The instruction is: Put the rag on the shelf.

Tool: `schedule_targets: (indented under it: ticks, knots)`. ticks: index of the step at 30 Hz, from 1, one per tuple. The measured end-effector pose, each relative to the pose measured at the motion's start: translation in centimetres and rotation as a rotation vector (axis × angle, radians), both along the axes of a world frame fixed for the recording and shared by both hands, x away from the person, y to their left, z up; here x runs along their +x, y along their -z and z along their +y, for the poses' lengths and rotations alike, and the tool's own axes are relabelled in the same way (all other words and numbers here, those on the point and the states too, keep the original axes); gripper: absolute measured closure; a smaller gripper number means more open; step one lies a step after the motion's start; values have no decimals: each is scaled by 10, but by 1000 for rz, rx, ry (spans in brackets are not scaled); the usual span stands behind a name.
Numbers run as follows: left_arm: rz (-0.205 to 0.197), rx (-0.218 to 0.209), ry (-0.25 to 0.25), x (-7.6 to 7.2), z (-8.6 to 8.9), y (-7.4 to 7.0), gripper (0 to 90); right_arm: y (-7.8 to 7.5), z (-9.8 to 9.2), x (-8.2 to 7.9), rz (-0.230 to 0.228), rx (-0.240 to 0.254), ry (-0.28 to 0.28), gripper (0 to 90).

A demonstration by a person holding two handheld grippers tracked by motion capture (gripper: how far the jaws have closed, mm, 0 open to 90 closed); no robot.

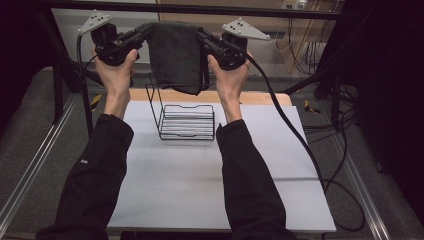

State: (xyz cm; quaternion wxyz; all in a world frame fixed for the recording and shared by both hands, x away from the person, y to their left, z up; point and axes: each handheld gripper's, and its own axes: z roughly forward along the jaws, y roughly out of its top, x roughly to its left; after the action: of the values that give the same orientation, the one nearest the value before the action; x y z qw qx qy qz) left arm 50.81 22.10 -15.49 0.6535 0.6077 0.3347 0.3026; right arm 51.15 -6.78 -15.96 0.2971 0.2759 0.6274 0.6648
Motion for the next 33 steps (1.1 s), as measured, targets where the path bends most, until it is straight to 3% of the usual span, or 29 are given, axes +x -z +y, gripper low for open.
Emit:
schedule_targets:
  ticks: [5, 7, 9, 15, 20, 33]
  knots:
    - [23, 21, 13, -2, 1, 10, 813, 8, -3, 1, 27, -4, 0, 813]
    - [41, 32, 16, -2, 1, 15, 812, 11, -2, 1, 35, -44, 10, 812]
    - [50, 21, 27, -3, 3, 21, 812, 13, -2, 0, 38, -45, 7, 812]
    - [59, 52, 42, -8, 5, 31, 812, 25, -5, -1, 77, -37, -8, 812]
    - [71, 46, 53, -14, 8, 40, 812, 33, -4, -3, 102, -51, -29, 812]
    - [88, 72, 83, -28, 14, 48, 811, 38, -5, -13, 122, -84, -75, 811]
